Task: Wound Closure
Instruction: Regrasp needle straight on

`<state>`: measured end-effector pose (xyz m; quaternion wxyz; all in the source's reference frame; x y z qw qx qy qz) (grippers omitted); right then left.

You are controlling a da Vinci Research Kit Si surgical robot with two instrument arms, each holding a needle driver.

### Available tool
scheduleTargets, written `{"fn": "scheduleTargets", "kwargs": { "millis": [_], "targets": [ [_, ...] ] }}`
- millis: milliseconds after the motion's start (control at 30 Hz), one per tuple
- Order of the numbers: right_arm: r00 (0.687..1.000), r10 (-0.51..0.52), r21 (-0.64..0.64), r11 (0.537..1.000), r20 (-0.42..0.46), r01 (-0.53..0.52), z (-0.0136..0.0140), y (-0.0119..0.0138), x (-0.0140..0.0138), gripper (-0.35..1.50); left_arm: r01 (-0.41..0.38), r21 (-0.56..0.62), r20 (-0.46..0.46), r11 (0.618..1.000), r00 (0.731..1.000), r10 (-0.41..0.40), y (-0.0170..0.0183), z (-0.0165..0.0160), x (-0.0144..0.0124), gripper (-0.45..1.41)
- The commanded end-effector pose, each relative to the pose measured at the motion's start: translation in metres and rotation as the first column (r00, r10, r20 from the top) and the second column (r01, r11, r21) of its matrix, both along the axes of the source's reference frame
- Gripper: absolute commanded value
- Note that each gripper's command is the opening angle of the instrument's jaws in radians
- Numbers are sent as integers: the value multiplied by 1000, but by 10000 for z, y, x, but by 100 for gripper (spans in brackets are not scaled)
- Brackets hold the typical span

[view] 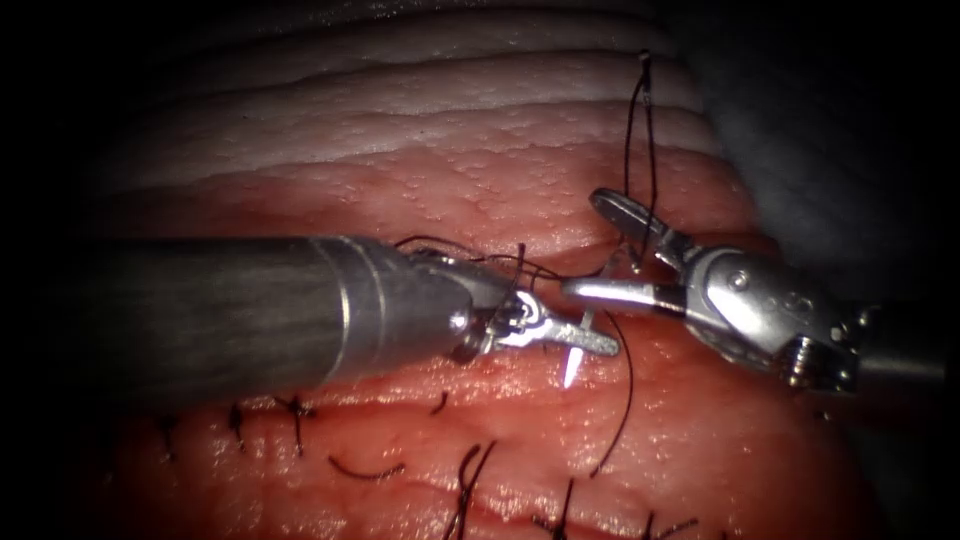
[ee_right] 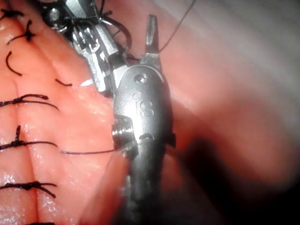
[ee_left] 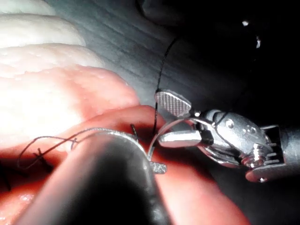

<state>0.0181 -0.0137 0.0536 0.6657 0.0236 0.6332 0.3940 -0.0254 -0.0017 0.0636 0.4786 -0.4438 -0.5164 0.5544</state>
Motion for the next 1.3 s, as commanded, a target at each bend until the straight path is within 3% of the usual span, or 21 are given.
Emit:
{"fn": "scheduleTargets", "kwargs": {
  "millis": [33, 200, 400, 867, 1000, 1033, 1067, 1100, 1300],
  "targets": [
    [1000, 0, 3, 1000, -5, 0, 4, -2, 9, 49, -1, -3, -1, 1000, 1000, 1, 2, 5, -5, -45],
    [1000, -9, 52, 999, -12, 10, 4, -3, 10, 22, -3, -14, 1, 1000, 1000, 3, 1, 2, -6, -45],
    [1000, -19, 57, 998, -7, 20, 3, -3, 11, 12, -7, -20, 6, 1000, 1000, 7, 0, 1, -4, -45],
    [1000, -20, 63, 998, -12, 20, 2, -2, 10, 31, -16, -20, 12, 1000, 1000, 16, -1, 2, 5, -45],
    [1000, -20, 58, 998, -8, 20, 2, -1, 12, 19, -15, -21, 11, 1000, 1000, 16, -2, 3, 5, -45],
    [1000, -20, 53, 998, -5, 21, 2, -1, 12, 2, -15, -22, 10, 1000, 1000, 15, -2, 4, 4, -45],
    [1000, -21, 53, 998, -6, 21, 2, -1, 12, -28, -15, -22, 10, 1000, 1000, 15, -2, 4, 4, -45],
    [1000, -21, 53, 998, -6, 21, 1, -2, 12, -35, -15, -22, 10, 1000, 1000, 15, -2, 4, 4, -45],
    [1000, -9, 70, 998, 3, 9, -5, 3, 10, -35, 6, -59, -19, 998, 1000, -7, -5, 3, 6, -45]
  ]
}}
